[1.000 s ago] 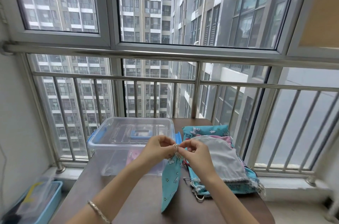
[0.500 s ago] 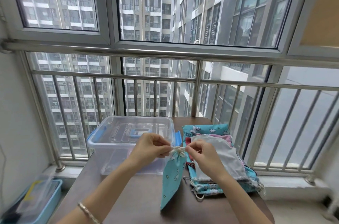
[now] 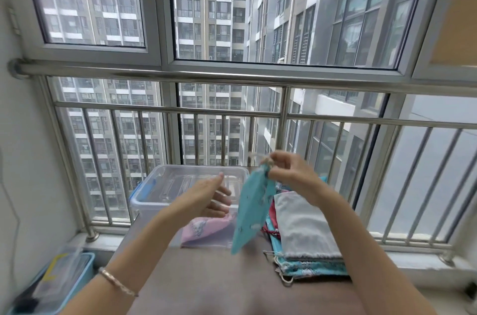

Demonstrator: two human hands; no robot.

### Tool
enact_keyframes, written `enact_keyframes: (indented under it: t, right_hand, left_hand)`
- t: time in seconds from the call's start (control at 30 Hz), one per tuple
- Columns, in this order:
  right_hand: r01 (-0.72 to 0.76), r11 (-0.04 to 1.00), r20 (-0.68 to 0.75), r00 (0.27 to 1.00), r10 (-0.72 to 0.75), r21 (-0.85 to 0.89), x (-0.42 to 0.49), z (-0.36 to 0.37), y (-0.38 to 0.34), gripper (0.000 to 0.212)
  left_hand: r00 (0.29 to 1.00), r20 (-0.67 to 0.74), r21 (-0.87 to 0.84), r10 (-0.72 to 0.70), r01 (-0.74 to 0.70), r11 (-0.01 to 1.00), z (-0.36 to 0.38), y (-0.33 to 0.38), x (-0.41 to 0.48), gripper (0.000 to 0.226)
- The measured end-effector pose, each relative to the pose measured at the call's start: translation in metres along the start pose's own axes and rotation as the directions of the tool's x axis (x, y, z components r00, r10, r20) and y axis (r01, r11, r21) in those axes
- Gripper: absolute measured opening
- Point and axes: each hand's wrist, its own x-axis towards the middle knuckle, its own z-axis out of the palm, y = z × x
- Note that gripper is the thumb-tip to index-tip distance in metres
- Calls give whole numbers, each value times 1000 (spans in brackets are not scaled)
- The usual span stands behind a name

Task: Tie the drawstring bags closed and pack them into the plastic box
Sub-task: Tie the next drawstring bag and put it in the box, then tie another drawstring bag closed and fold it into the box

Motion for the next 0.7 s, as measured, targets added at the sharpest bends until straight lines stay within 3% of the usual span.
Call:
enact_keyframes:
  t: [0.07, 0.13, 0.2, 0.27, 0.33, 0.4, 0.47, 0.57, 0.63, 0.7]
  right_hand:
    - [53, 984, -50, 998, -45, 167, 19, -5, -17, 17]
    - [102, 950, -100, 992, -75, 296, 38, -3, -27, 21]
    - [125, 916, -118, 989, -86, 382, 54, 4, -30, 25]
    - [104, 933, -105, 992, -72, 344, 68, 12, -23, 27]
    - [56, 991, -54, 997, -49, 125, 79, 22, -6, 26]
    - [2, 982, 25, 1000, 3, -189, 88, 34, 16, 25]
    - [-43, 895, 107, 989, 101, -444, 99, 50, 38, 23]
    - [18, 696, 213, 957, 195, -718, 111, 76, 56, 18]
    - [70, 565, 238, 944, 229, -822, 115, 88, 59, 18]
    - [78, 499, 232, 939, 253, -863, 119, 98, 65, 14]
  left_hand:
    - [978, 107, 102, -179, 168, 980, -10, 5, 2, 75]
    - [929, 251, 79, -270, 258, 963, -17, 12, 7, 85]
    - [902, 341, -118, -266, 321, 940, -27, 23, 11, 72]
    - [941, 274, -249, -197, 268, 931, -43, 32, 20, 45]
    - [984, 77, -200, -161, 173, 964, -64, 34, 36, 31]
    - [983, -94, -34, -156, 153, 988, -83, 27, 54, 30]
    - [974, -161, 115, -157, 176, 978, -96, 16, 70, 29]
    - [952, -275, 289, -132, 212, 934, -106, -6, 94, 23]
    - [928, -371, 428, -27, 196, 882, -113, -22, 113, 18]
    - [900, -434, 543, 40, 226, 809, -114, -32, 127, 21]
